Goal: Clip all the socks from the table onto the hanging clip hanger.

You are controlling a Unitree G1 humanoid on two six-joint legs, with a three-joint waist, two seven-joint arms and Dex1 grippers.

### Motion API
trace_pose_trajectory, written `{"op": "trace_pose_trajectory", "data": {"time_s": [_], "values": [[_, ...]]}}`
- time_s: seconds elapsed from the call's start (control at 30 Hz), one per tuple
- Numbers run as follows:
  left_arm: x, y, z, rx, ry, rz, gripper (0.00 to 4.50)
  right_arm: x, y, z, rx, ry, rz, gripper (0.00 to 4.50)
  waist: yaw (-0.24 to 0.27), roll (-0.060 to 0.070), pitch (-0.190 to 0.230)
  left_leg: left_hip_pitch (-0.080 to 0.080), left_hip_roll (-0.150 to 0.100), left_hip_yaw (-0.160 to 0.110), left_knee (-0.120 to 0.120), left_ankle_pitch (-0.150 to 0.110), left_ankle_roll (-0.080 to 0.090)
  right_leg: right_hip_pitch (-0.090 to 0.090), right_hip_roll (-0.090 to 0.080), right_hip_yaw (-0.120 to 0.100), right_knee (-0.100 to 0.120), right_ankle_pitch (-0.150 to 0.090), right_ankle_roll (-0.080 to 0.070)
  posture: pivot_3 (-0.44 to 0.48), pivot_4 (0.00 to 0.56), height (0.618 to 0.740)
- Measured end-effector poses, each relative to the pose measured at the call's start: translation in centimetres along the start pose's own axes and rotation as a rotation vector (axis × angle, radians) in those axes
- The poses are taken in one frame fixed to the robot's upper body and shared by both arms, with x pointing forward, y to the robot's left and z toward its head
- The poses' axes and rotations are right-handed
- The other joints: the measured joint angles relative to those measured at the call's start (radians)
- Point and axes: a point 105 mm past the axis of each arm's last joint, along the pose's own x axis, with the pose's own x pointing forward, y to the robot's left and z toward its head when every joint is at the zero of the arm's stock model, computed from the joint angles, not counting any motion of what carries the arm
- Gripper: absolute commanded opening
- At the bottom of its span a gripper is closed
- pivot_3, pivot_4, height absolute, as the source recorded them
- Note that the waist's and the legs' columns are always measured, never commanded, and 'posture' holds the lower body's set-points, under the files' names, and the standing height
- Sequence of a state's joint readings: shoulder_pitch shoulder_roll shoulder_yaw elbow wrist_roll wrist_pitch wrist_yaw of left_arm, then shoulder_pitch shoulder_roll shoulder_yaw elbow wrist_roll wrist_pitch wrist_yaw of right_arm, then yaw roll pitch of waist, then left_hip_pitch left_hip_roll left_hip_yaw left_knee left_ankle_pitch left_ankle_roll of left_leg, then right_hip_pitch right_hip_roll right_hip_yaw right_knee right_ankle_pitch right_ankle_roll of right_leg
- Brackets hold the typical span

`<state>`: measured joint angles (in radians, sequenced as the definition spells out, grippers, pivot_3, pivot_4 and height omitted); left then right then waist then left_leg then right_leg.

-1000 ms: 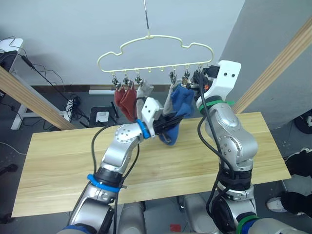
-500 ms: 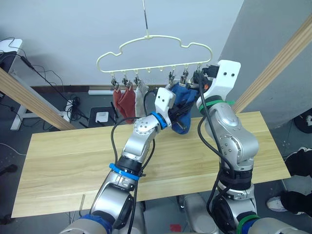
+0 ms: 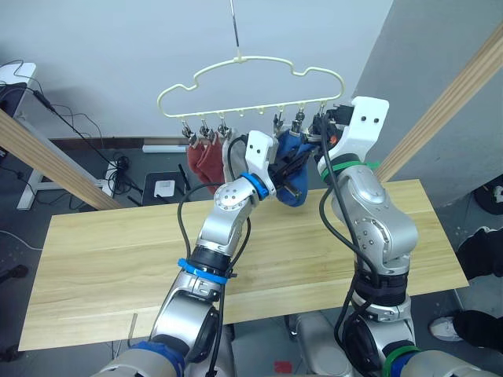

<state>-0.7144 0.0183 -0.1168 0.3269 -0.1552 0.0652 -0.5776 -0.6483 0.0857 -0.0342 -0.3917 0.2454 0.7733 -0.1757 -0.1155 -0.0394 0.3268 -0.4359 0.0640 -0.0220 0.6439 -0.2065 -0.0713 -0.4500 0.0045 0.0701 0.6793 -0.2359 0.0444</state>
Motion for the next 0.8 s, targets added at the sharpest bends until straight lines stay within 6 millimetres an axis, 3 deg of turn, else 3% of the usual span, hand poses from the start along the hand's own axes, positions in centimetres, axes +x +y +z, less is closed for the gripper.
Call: {"op": "trace_pose_trajectory", "data": {"time_s": [0.3,0.4,0.63,0.77,0.8], "values": [[0.6,-0.1,0.1,-0.02,-0.001,0.01,0.02,0.0,0.1,-0.2,0.004,0.013,0.0,0.0,0.0,0.0,0.0,0.0,0.0,0.0,0.0,0.0,0.0,0.0,0.0,0.0,0.0,0.0,0.001,-0.207,0.289,0.74],[0.6,0.0,-0.1,-0.025,0.008,0.016,0.0,-0.1,0.2,-0.1,0.008,0.009,0.001,0.85,0.0,0.0,0.0,0.0,0.0,0.0,0.0,0.0,0.0,0.0,0.0,0.0,0.0,-0.003,0.004,-0.207,0.289,0.74],[0.7,0.2,-0.1,-0.025,0.011,0.025,0.0,-0.3,0.0,0.4,0.013,-0.011,-0.013,3.47,0.0,0.0,0.0,0.0,0.0,0.0,0.0,0.0,0.0,0.0,0.0,0.0,0.0,-0.003,0.004,-0.207,0.289,0.74],[0.7,0.2,-0.2,-0.026,0.013,0.031,0.0,-0.5,-0.3,1.1,0.019,-0.036,-0.018,3.47,0.0,0.0,0.0,0.0,0.0,0.0,0.0,0.0,0.0,0.0,0.0,0.0,0.0,-0.003,0.004,-0.203,0.29,0.74],[0.6,0.3,-0.3,-0.027,0.02,0.036,0.29,-0.6,-0.3,1.4,0.017,-0.048,-0.012,3.51,0.0,0.0,0.0,0.0,0.0,0.0,0.0,0.0,0.0,0.0,0.0,0.0,0.0,-0.003,0.004,-0.203,0.29,0.74]]}}
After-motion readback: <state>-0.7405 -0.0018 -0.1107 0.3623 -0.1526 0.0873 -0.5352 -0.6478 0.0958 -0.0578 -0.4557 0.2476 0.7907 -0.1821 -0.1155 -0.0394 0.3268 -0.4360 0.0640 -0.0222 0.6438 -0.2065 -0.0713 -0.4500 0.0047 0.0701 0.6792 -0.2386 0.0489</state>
